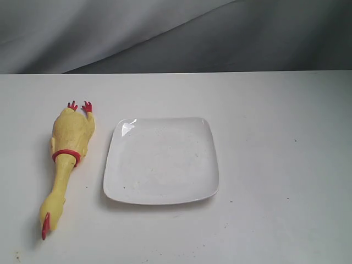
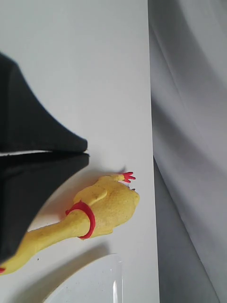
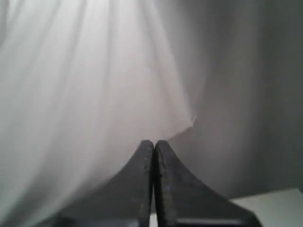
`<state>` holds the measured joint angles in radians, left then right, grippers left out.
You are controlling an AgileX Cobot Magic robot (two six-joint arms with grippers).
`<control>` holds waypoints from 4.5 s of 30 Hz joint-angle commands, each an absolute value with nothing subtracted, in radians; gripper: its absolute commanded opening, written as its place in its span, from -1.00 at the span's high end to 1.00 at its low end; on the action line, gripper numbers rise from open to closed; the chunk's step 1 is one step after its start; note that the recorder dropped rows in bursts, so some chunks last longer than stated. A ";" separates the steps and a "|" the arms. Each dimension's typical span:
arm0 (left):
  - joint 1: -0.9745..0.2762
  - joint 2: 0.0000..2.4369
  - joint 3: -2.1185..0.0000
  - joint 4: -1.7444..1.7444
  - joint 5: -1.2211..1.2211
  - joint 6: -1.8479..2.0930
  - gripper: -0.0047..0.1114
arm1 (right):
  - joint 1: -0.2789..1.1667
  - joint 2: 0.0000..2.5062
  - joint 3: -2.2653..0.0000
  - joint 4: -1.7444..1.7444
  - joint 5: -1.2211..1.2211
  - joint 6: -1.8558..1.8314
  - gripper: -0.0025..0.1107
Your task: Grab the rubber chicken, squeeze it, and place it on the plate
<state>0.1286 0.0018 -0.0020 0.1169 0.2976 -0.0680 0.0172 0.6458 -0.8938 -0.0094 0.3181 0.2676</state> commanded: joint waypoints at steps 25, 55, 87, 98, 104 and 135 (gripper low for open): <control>0.124 0.000 0.000 0.117 0.293 -0.070 0.91 | 0.595 1.814 -1.343 0.200 0.762 -0.177 0.96; 0.124 0.000 0.000 0.117 0.293 -0.070 0.91 | 0.906 2.582 -2.352 0.293 1.015 0.024 -0.02; 0.124 0.000 0.000 0.117 0.293 -0.070 0.91 | 0.925 2.589 -2.352 0.376 0.980 0.088 -0.01; 0.124 0.000 0.000 0.117 0.293 -0.070 0.91 | 0.958 2.589 -2.352 0.261 0.953 0.208 -0.01; 0.124 0.000 0.000 0.117 0.293 -0.070 0.91 | 0.958 2.589 -2.352 0.219 0.948 0.251 -0.01; 0.124 0.000 0.000 0.117 0.293 -0.070 0.91 | 0.956 2.411 -2.352 -0.005 1.035 0.187 0.96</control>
<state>0.1286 0.0018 -0.0020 0.1169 0.2976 -0.0680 0.9562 2.5076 -2.3448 0.0870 0.9912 0.2205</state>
